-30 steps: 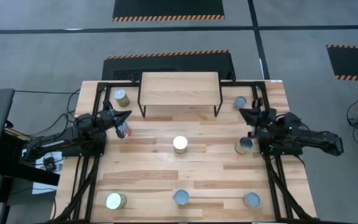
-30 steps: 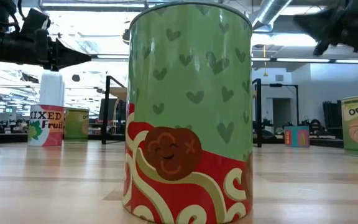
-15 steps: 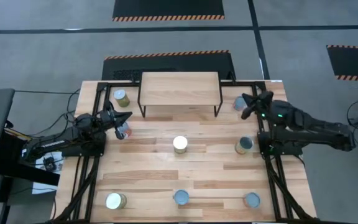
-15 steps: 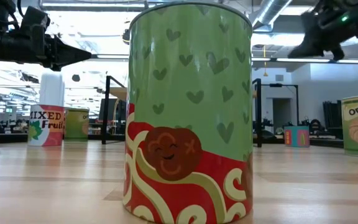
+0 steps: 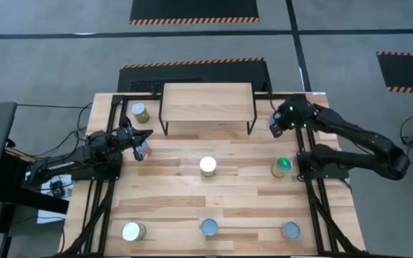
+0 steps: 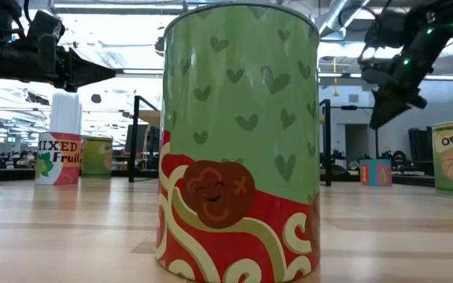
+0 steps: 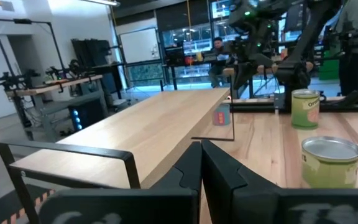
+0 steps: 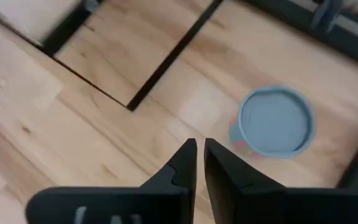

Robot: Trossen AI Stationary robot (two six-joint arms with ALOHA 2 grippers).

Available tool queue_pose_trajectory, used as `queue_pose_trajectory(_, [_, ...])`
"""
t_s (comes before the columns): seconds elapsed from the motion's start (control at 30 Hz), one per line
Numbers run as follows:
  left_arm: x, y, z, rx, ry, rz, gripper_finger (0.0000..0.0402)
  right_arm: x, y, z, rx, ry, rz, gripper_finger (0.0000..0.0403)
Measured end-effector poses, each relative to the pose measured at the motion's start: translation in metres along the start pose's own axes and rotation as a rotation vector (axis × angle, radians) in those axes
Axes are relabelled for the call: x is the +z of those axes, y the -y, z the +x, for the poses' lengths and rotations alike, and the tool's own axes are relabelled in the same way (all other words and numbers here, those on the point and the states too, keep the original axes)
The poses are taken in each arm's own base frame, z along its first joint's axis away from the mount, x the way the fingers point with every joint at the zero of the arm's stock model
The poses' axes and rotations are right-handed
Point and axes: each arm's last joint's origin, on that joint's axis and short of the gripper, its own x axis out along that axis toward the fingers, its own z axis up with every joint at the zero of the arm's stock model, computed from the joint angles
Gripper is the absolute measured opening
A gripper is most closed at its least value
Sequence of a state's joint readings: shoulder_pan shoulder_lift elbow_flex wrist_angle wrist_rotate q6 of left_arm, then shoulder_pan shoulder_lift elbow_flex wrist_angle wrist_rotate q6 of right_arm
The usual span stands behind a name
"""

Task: Pick and place cans onto a shelf
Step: Put the top right blue small can on the shelf

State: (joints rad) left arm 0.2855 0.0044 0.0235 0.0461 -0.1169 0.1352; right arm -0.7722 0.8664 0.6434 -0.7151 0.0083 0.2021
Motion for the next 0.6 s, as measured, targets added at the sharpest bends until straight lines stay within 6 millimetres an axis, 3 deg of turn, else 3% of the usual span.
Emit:
queue_pose_trajectory(0.23, [-0.001, 0.0, 0.0, -0.001, -0.013, 0.004, 0.0, 0.007, 0.023, 0.023, -0.004, -0.098, 0.088, 0.0109])
queue_pose_trajectory(0.43, [-0.001, 0.0, 0.0, 0.0, -0.013, 0.012, 0.0, 0.009, 0.016, 0.038, -0.035, -0.134, 0.005, 0.0161])
queue_pose_trajectory(0.6, [-0.001, 0.0, 0.0, -0.001, -0.014, 0.012, 0.0, 0.012, 0.008, 0.046, -0.133, -0.161, -0.101, 0.018])
